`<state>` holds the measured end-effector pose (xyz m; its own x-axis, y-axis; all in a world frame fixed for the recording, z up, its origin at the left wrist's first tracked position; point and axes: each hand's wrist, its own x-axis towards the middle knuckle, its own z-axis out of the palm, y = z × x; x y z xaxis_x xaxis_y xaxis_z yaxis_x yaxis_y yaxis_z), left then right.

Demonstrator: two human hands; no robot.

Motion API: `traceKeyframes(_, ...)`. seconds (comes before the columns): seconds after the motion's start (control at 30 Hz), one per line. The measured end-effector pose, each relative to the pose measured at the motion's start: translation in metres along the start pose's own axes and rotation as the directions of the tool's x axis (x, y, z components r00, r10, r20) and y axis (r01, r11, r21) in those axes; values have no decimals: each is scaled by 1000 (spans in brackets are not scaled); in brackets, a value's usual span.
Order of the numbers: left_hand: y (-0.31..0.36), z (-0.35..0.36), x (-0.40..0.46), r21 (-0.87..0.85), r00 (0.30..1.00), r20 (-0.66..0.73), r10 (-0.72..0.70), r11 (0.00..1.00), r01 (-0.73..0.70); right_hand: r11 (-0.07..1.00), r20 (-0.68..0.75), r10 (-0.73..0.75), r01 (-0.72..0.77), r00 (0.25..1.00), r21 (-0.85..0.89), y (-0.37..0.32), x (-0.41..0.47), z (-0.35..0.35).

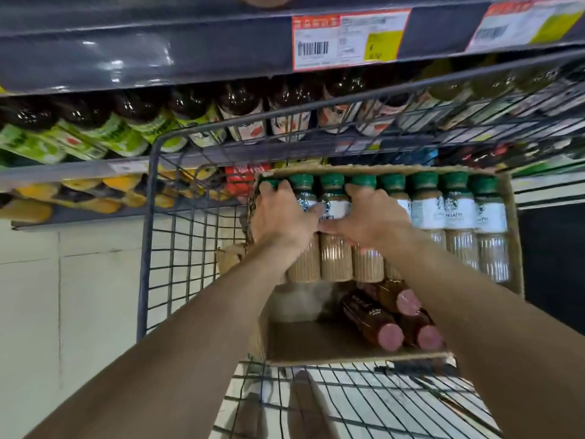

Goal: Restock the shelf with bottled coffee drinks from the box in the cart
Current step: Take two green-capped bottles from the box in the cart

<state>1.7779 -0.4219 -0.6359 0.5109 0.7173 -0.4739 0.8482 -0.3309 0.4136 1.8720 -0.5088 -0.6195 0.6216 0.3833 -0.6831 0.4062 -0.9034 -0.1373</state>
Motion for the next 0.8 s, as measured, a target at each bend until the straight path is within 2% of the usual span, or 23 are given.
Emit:
traceKeyframes(0.13,1,4,7,-21,998,19,-59,998,59,991,116,3,-19,993,135,-6,11,-2)
traceKeyframes(0.27,1,6,10,-102,995,21,-102,989,103,976,133,21,-49,991,213,-5,16,-3)
traceKeyframes(0.4,-6,11,-1,-221,997,-35,-71,973,61,989,-12,-2,4,1000,149,0,12,8)
traceKeyframes(0.5,-9,11,-19,-357,997,-41,-59,933,40,944,-226,-87,153,970,294,14,-8,30)
traceKeyframes(0.57,-10,5,-37,-427,999,-16,-47,904,36,906,-321,-100,219,942,362,25,-24,44)
traceKeyframes(0.7,-16,-5,-72,-390,995,56,-78,916,94,813,-289,-100,246,952,528,34,-61,59)
traceKeyframes(0.8,-16,-15,-89,-419,994,76,-83,902,107,776,-296,-103,263,950,574,34,-82,60)
